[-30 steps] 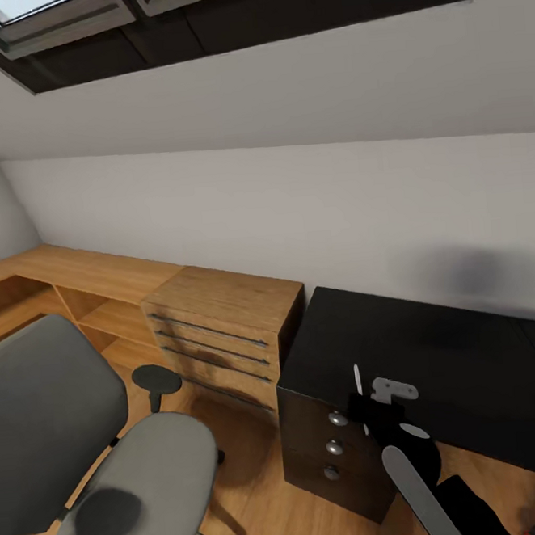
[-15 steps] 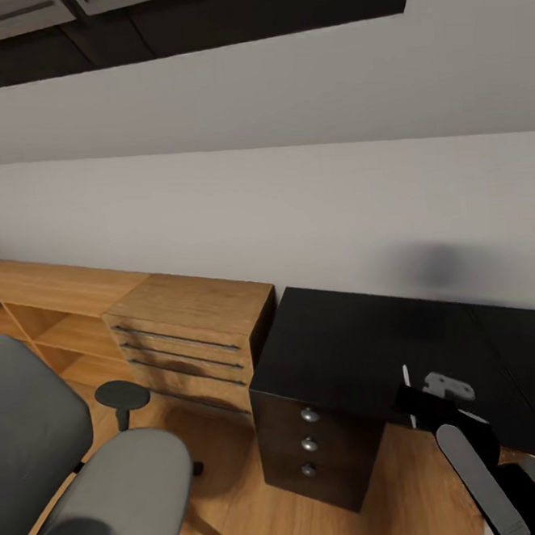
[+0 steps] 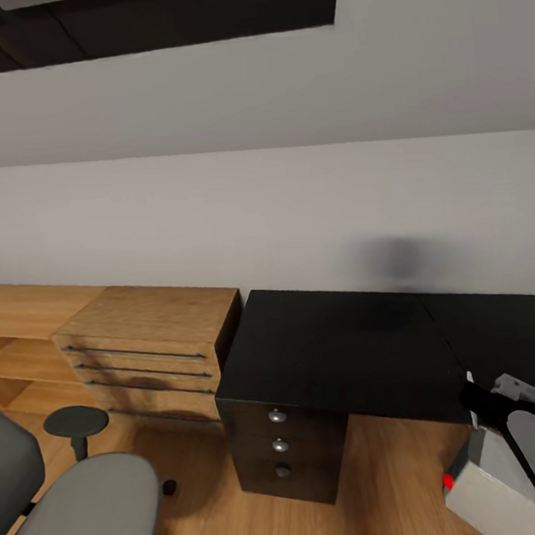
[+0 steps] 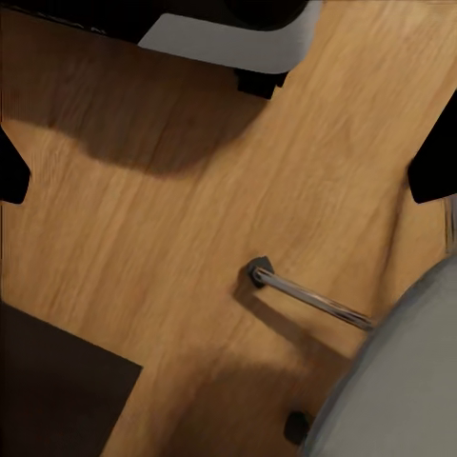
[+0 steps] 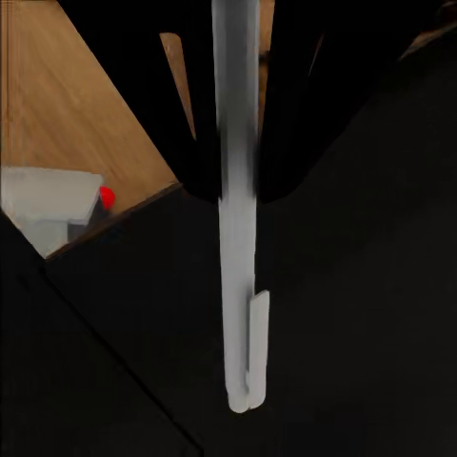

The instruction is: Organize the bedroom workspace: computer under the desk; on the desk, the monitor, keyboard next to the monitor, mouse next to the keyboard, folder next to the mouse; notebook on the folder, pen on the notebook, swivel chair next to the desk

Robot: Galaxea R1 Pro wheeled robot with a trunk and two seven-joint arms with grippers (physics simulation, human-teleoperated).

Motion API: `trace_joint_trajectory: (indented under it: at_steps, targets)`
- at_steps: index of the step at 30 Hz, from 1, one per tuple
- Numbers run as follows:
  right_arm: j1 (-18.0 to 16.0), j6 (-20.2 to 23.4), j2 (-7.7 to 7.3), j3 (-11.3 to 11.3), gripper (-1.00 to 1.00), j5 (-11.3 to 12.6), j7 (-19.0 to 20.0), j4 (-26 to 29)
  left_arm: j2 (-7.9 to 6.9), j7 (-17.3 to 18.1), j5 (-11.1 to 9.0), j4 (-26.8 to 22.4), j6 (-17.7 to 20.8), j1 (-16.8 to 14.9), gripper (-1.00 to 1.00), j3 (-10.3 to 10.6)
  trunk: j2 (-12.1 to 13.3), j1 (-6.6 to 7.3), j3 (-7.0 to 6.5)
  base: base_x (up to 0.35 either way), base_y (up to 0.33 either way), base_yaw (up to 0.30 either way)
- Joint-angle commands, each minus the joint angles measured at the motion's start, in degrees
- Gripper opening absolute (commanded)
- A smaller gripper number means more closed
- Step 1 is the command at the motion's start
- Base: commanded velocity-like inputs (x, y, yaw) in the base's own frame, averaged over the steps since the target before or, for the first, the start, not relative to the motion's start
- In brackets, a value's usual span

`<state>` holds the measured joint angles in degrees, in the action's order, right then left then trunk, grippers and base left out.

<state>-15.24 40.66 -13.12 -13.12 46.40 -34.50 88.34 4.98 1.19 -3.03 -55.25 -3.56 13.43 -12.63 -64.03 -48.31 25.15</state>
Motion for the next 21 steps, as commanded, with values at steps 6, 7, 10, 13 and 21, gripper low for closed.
trace_joint_trajectory:
  at_steps: [6,7,10,13,21]
  targets:
    - [-0.06,-0.05,-3.26,-6.36,-1.0,0.74,6.66,-4.9,0.06,0.12,-0.29,0.06,-0.21,0.02,1.0,-0.11,-0.04,-0.01,0.05,0.0,0.0,-0.297]
    - [-0.06,-0.05,-3.38,-6.71,-1.0,0.73,6.84,-5.0,0.08,0.12,-0.27,0.06,-0.21,0.02,1.0,-0.11,-0.04,-0.01,0.05,0.0,0.0,-0.297]
    - [-0.06,-0.12,-3.59,-7.98,-1.0,0.71,7.15,-5.27,0.12,0.12,-0.25,0.06,-0.95,0.02,1.0,-0.11,-0.04,-0.01,0.05,0.0,0.0,-0.297]
    - [-0.06,-0.13,-3.61,-8.05,-1.0,0.71,7.16,-5.28,0.12,0.12,-0.25,0.09,-1.14,0.02,1.0,-0.11,-0.04,-0.01,0.05,0.0,0.0,-0.297]
    - [-0.06,-0.44,-3.59,-9.09,-1.0,0.63,7.17,-5.28,0.12,0.16,-0.22,0.12,-1.19,0.02,1.0,-0.11,-0.04,-0.01,0.05,0.0,-0.103,-0.297]
